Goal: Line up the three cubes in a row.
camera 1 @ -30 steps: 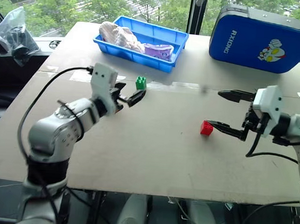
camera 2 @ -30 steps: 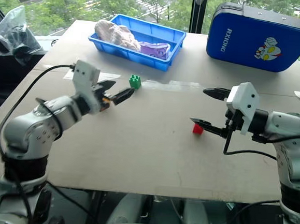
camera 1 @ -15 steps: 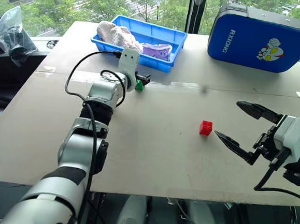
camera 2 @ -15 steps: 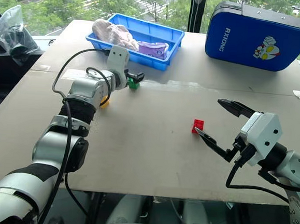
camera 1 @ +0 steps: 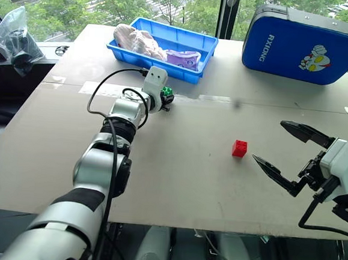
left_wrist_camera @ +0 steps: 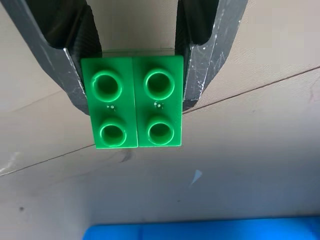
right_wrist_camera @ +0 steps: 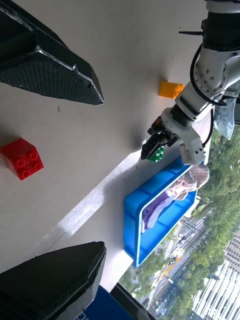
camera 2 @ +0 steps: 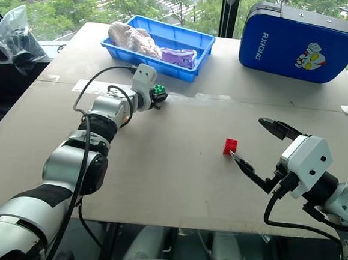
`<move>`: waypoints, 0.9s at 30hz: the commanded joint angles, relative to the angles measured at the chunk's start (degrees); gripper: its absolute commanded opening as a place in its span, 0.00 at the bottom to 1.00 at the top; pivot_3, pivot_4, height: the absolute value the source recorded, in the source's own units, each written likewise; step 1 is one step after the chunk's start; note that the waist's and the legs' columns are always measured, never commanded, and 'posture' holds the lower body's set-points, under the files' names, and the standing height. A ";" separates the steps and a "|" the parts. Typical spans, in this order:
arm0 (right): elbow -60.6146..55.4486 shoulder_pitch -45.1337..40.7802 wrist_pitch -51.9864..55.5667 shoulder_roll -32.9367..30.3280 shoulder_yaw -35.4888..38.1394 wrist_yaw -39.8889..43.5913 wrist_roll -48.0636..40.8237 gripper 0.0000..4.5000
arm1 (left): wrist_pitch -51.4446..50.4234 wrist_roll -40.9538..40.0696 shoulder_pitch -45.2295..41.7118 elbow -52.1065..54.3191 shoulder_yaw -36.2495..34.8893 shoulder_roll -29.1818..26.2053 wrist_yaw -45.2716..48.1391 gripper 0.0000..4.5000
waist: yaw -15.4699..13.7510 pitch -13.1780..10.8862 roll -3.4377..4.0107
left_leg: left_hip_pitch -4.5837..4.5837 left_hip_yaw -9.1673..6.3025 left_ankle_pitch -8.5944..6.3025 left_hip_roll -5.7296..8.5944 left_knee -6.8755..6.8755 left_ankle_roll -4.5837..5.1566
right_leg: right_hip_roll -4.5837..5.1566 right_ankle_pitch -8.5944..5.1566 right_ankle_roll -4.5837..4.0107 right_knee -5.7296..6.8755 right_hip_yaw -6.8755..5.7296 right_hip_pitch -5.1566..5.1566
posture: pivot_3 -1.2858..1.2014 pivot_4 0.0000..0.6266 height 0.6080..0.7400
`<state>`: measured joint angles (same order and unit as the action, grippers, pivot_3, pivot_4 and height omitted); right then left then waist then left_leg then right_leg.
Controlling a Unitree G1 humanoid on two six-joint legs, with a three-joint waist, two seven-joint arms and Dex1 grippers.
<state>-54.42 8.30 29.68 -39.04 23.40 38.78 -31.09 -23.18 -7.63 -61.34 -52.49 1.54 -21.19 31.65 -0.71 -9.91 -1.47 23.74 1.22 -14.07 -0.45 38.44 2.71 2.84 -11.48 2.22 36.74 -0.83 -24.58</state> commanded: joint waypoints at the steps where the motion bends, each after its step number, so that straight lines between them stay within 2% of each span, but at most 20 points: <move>1: -2.51 1.55 -0.99 -0.61 1.75 -0.91 -0.47 1.00 | 2.97 -3.03 3.74 14.19 1.85 -3.78 16.77 0.29 | 0.09 0.00 0.01 | -0.01 0.03 0.00 -0.03 -0.01 -0.01 | -0.01 0.00 -0.01 0.00 0.02 -0.01 | 0.52 0.24 1.00; 5: -2.51 3.55 -2.01 0.16 1.27 -1.13 -0.41 1.00 | 5.33 -5.58 10.23 26.11 6.85 -8.38 36.03 0.29 | 0.00 0.02 0.04 | -0.04 0.05 0.00 -0.07 -0.01 -0.01 | -0.01 -0.01 -0.02 0.01 0.06 0.00 | 0.52 0.24 1.00; 9: -2.24 5.53 -3.20 0.84 1.40 -1.32 -0.50 1.00 | 6.97 -4.16 12.85 28.30 10.48 -10.19 43.65 0.29 | -0.18 0.03 0.03 | -0.03 0.03 0.00 -0.06 0.07 0.00 | -0.02 -0.02 -0.04 0.02 0.03 0.02 | 0.52 0.24 1.00; 12: -2.94 9.08 -2.48 -0.46 3.42 1.68 -3.67 1.00 | 10.73 -1.60 13.85 27.55 13.08 -9.77 45.32 0.29 | -0.21 0.04 0.02 | -0.03 0.03 0.00 -0.04 0.11 0.02 | -0.03 -0.06 -0.09 0.03 0.05 0.03 | 0.52 0.24 1.00; 18: -1.92 15.93 -5.88 -2.96 7.59 8.00 -3.22 1.00 | 15.61 2.46 13.17 24.95 16.63 -7.89 46.49 0.29 | -0.16 0.04 0.02 | -0.01 0.03 -0.01 -0.03 0.12 0.04 | -0.03 -0.05 0.04 0.02 0.06 0.04 | 0.52 0.24 1.00; 27: 1.52 16.08 -8.41 -4.15 7.19 10.83 -2.81 1.00 | 19.62 5.07 12.17 19.63 18.31 -5.14 47.80 0.29 | -0.12 0.04 0.02 | -0.03 0.03 -0.01 -0.05 0.13 0.04 | -0.06 -0.12 0.16 0.03 0.06 0.04 | 0.52 0.24 1.00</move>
<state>-52.37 24.67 22.27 -42.67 29.73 49.47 -33.23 -4.80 -2.85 -47.66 -32.80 20.29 -26.70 79.13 -0.83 -9.87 -1.45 23.71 1.25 -14.08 -0.50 38.57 2.75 2.78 -11.60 2.39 36.78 -0.77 -24.55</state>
